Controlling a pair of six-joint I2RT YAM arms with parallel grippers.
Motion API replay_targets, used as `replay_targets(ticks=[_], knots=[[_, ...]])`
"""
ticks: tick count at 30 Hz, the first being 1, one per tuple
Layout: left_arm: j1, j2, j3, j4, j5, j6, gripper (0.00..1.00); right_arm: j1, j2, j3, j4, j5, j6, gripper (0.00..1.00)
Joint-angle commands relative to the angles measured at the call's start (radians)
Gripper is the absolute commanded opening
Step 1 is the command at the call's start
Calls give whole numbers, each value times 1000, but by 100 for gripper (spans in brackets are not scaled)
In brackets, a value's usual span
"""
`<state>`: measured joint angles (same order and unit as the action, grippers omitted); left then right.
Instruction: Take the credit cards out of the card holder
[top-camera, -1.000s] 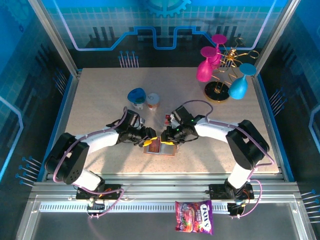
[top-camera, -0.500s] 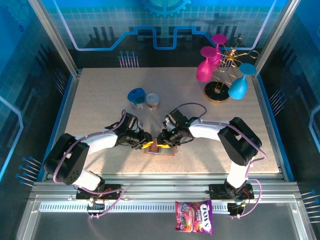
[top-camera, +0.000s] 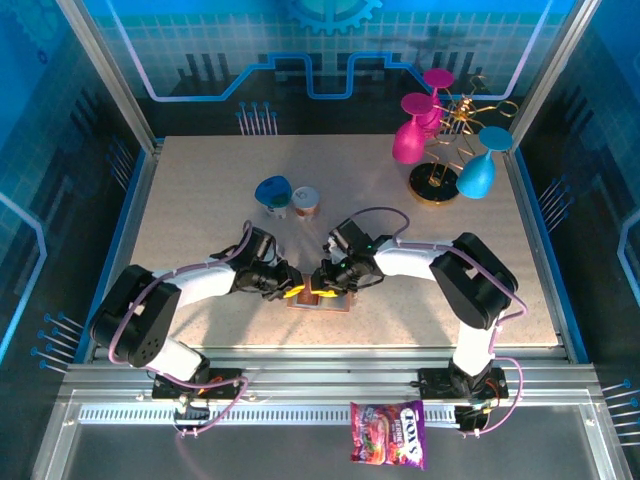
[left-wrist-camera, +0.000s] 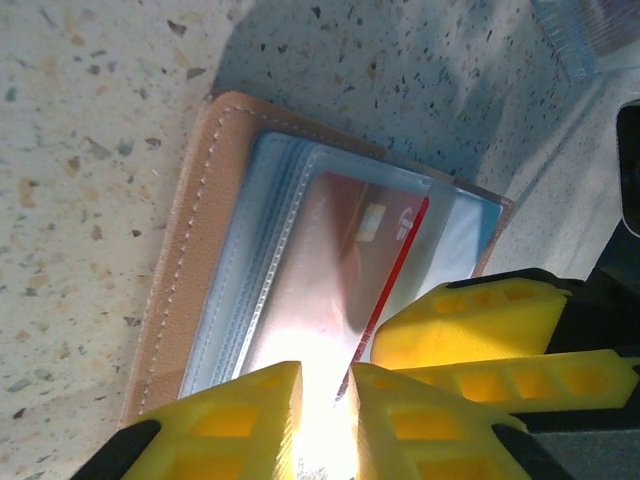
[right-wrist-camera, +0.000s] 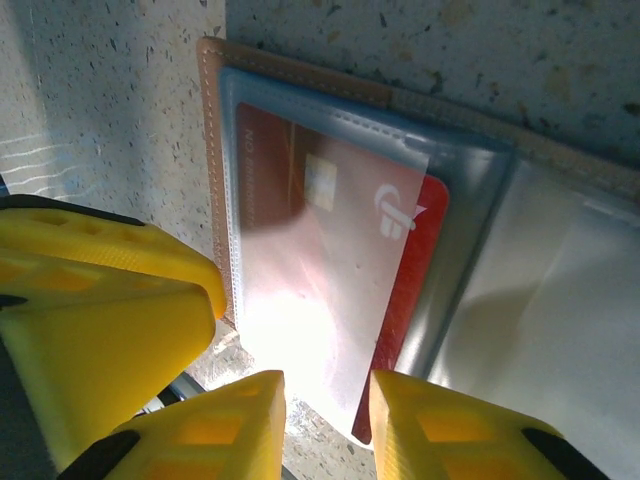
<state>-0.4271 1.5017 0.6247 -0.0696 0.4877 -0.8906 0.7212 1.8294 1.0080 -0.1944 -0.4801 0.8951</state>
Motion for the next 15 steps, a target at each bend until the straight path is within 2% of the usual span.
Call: replay_targets(ticks=[1,15], knots=[[8,5,-14,3,18,14,20,13,22,24,12,-18,10,29],[13,-1,-16,-3,15,18,20,14,28,39,-65,20,-23,32]])
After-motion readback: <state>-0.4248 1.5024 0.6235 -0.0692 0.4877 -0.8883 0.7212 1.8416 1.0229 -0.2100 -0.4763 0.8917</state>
